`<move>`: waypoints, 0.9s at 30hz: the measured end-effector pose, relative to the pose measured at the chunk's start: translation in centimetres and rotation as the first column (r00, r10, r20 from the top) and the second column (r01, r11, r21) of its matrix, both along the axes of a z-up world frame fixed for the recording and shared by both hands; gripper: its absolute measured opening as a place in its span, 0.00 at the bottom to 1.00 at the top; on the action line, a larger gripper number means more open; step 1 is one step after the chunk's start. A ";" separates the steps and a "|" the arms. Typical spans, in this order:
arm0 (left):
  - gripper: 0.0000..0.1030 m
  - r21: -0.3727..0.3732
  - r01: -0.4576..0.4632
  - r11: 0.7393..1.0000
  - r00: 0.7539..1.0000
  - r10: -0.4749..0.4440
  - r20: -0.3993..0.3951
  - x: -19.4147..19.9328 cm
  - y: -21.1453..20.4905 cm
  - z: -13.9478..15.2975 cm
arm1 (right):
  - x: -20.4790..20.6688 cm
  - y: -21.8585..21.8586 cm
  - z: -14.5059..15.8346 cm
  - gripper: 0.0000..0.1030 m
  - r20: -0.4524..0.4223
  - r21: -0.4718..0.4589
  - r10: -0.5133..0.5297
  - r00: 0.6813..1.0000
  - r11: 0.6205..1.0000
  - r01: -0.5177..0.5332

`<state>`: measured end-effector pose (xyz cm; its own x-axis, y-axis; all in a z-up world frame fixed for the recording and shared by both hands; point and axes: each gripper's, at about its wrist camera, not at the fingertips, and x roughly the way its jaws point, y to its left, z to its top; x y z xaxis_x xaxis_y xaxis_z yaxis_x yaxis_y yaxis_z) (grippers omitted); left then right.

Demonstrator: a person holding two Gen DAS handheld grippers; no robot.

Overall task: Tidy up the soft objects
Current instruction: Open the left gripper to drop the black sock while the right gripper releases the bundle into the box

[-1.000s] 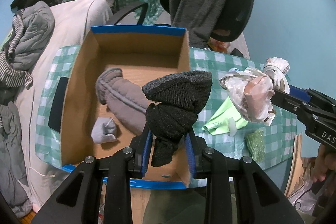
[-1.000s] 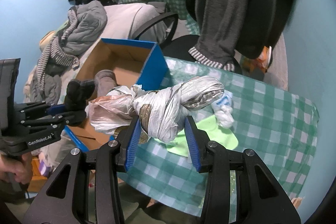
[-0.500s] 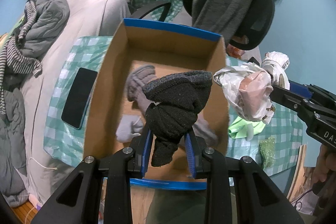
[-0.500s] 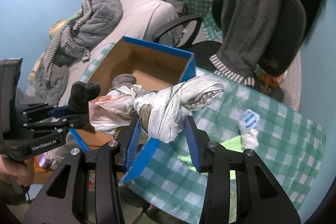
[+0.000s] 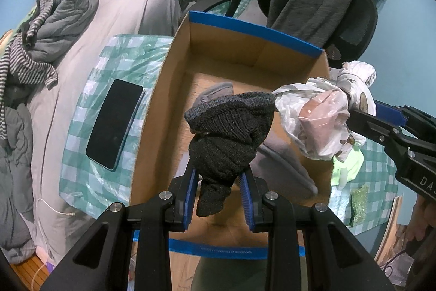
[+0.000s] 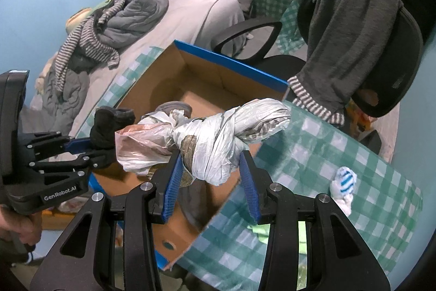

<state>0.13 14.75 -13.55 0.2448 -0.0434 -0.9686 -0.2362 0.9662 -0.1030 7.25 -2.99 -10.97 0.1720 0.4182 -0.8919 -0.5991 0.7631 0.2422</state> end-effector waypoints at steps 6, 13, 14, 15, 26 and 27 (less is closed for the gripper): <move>0.29 -0.004 0.000 1.000 1.000 -0.001 -0.022 0.9 0.9 -1.2 | 0.7 1.4 -1.1 0.40 -0.014 -0.017 0.007 1.000 1.000 -0.007; 0.29 0.003 0.003 1.000 0.999 -0.003 -0.034 1.5 1.4 -1.9 | 1.5 2.6 -2.0 0.42 -0.032 -0.021 0.013 0.999 1.000 -0.013; 0.30 0.004 0.004 1.000 0.999 -0.003 -0.034 1.6 1.5 -1.9 | 1.5 2.8 -2.1 0.42 -0.031 -0.022 0.015 0.999 1.000 -0.016; 0.33 0.007 0.005 1.000 0.999 -0.004 -0.036 1.6 1.5 -1.8 | 1.6 3.0 -2.2 0.43 -0.033 -0.022 0.020 0.999 1.000 -0.020; 0.48 0.013 -0.010 1.000 1.000 0.011 -0.023 1.3 1.9 -1.1 | 1.5 3.3 -1.7 0.61 -0.010 -0.032 0.019 1.000 0.999 -0.019; 0.49 0.015 -0.010 1.000 1.000 0.011 -0.022 1.2 1.8 -1.0 | 1.5 3.1 -1.6 0.61 -0.008 -0.030 0.016 1.000 0.999 -0.016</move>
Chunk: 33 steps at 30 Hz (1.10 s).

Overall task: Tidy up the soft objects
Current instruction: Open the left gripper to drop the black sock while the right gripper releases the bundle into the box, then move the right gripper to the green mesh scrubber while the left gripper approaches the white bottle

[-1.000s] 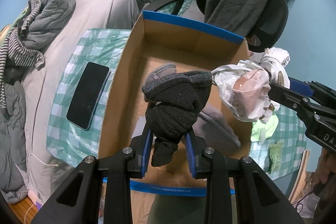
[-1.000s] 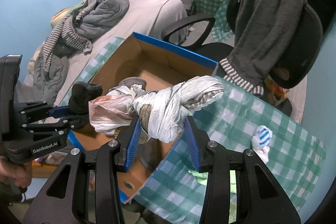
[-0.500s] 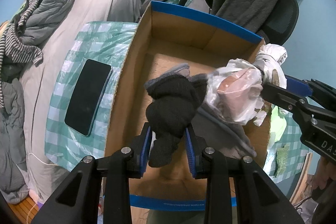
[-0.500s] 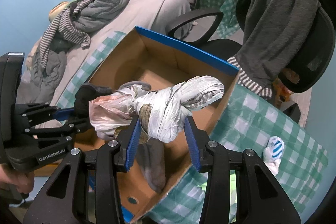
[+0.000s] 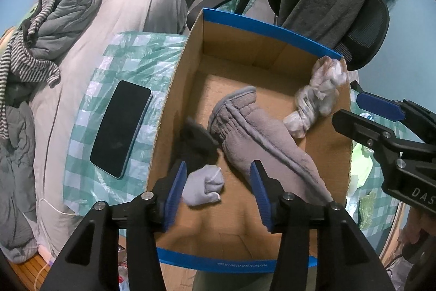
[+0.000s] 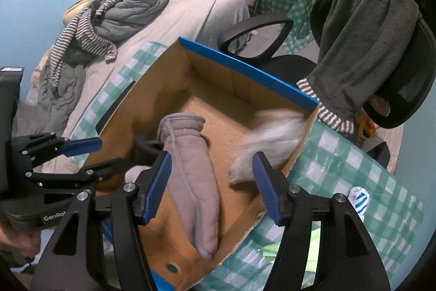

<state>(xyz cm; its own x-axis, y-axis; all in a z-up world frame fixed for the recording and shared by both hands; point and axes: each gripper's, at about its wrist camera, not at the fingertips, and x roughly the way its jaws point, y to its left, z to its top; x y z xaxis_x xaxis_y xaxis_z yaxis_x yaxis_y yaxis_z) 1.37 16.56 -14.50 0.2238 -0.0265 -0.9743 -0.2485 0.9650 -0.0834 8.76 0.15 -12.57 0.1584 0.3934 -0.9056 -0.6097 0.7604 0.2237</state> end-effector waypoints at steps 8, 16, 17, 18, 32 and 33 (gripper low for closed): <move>0.50 -0.008 0.006 1.000 1.000 -0.006 0.013 -0.5 -1.0 1.2 | -0.1 -2.0 1.0 0.66 0.014 0.006 -0.040 0.999 0.999 0.040; 0.50 -0.010 0.047 0.999 0.998 -0.046 0.039 -0.7 -3.7 2.8 | -0.7 -5.1 1.9 0.70 0.024 0.007 -0.095 0.995 0.995 0.095; 0.50 -0.011 0.055 0.998 0.998 -0.054 0.040 -0.7 -4.1 3.0 | -0.8 -5.5 2.0 0.70 0.025 0.008 -0.102 0.995 0.995 0.101; 0.50 -0.011 0.061 0.998 0.997 -0.060 0.041 -0.7 -4.4 3.1 | -0.9 -6.1 2.2 0.70 0.025 0.009 -0.111 0.993 0.994 0.111; 0.51 -0.012 0.198 0.980 0.980 -0.197 0.032 -0.8 -11.5 3.7 | -2.3 -13.9 2.9 0.70 0.015 -0.008 -0.230 0.973 0.973 0.230; 0.51 -0.013 0.210 0.978 0.977 -0.210 0.031 -0.7 -12.1 3.6 | -2.3 -14.4 2.8 0.70 0.014 -0.011 -0.239 0.971 0.971 0.239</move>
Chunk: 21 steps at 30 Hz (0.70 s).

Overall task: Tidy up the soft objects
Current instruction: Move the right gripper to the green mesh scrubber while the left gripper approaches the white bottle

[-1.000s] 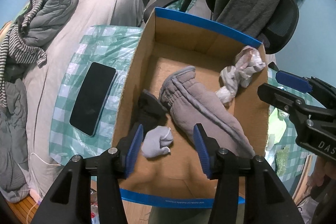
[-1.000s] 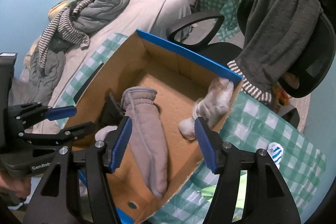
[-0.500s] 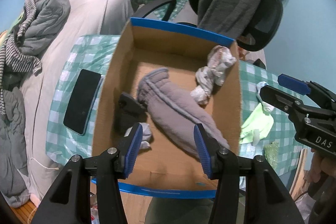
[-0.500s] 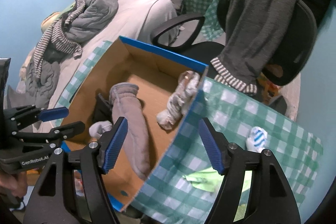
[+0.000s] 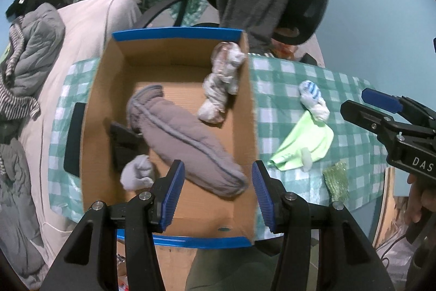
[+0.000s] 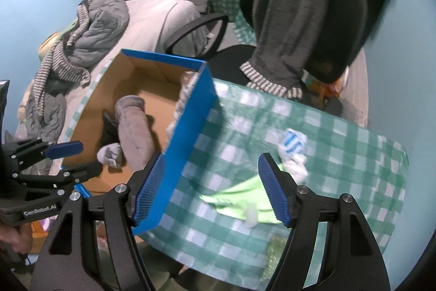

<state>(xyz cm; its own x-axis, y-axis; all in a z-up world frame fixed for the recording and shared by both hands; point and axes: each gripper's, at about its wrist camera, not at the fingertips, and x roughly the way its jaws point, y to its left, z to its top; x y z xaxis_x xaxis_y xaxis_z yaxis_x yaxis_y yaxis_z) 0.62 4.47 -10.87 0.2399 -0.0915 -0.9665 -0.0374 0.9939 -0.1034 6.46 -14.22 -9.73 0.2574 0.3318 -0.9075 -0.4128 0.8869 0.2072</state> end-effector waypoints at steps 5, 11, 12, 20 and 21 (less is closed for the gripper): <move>0.51 -0.003 0.048 0.999 0.999 -0.048 -0.008 0.3 -2.5 -0.1 | -0.7 -3.2 -0.4 0.70 -0.016 -0.015 -0.051 0.999 0.999 0.051; 0.53 -0.005 0.109 0.994 0.994 -0.109 -0.023 0.6 -5.7 -0.5 | -1.7 -6.7 -1.1 0.70 -0.041 -0.029 -0.110 0.993 0.994 0.109; 0.54 -0.005 0.118 0.993 0.993 -0.118 -0.026 0.7 -6.2 -0.6 | -1.8 -7.3 -1.3 0.70 -0.045 -0.031 -0.118 0.992 0.993 0.117; 0.55 -0.012 0.177 0.984 0.983 -0.177 -0.054 0.8 -9.2 -1.5 | -3.1 -10.6 -2.0 0.70 -0.069 -0.042 -0.177 0.982 0.984 0.174; 0.55 -0.014 0.182 0.983 0.982 -0.182 -0.059 0.9 -9.5 -1.6 | -3.2 -11.0 -2.1 0.70 -0.073 -0.044 -0.183 0.980 0.983 0.180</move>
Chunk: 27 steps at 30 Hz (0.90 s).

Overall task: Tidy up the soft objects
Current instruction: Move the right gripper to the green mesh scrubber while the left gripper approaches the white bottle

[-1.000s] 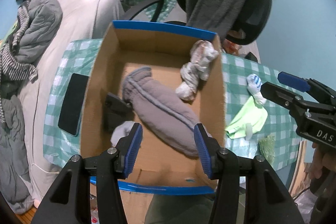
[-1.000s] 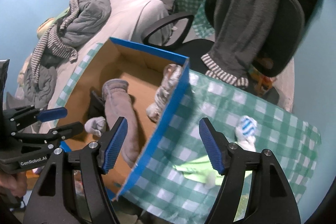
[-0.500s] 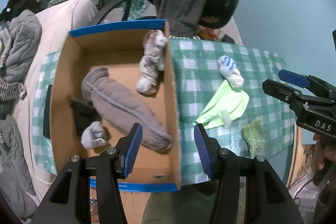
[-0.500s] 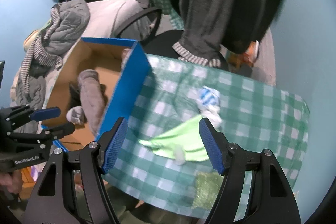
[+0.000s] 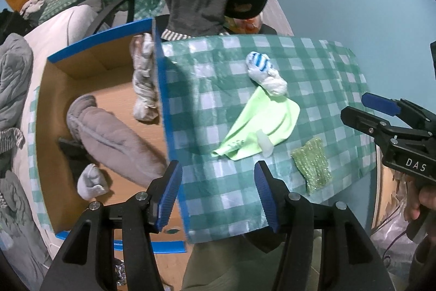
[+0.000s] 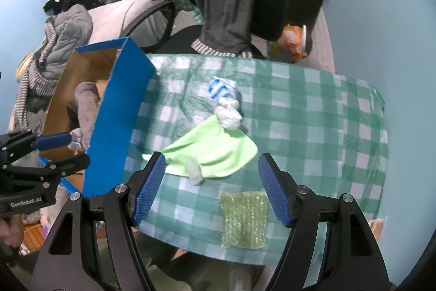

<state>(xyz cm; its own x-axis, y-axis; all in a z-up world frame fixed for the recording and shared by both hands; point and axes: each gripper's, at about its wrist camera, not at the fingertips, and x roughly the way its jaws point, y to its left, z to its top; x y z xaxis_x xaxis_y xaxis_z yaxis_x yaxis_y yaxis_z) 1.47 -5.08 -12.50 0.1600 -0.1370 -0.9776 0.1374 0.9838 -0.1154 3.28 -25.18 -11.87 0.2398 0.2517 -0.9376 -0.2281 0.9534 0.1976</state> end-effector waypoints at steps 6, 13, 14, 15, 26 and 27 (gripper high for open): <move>0.55 -0.007 0.029 1.000 0.999 -0.030 -0.034 0.2 -2.0 -1.1 | -1.1 -2.1 -1.1 0.70 -0.029 -0.009 -0.032 0.999 0.999 0.032; 0.55 -0.008 0.055 0.998 0.996 -0.055 -0.069 0.1 -3.9 -2.5 | -2.5 -4.0 -3.1 0.70 -0.069 -0.021 -0.066 0.995 0.998 0.065; 0.55 -0.007 0.056 0.998 0.996 -0.056 -0.074 0.0 -4.1 -2.8 | -2.6 -4.3 -3.3 0.70 -0.075 -0.022 -0.070 0.995 0.997 0.068; 0.55 -0.006 0.056 0.998 0.995 -0.056 -0.082 0.0 -4.3 -3.1 | -2.7 -4.4 -3.6 0.70 -0.080 -0.022 -0.072 0.994 0.997 0.071; 0.55 -0.010 0.038 0.999 0.986 -0.039 -0.164 0.0 -5.4 -6.3 | -4.3 -5.3 -7.1 0.74 -0.158 -0.016 -0.073 0.985 0.997 0.071; 0.55 -0.009 0.038 0.999 0.985 -0.039 -0.169 0.0 -5.5 -6.6 | -4.4 -5.3 -7.5 0.74 -0.165 -0.018 -0.072 0.984 0.997 0.070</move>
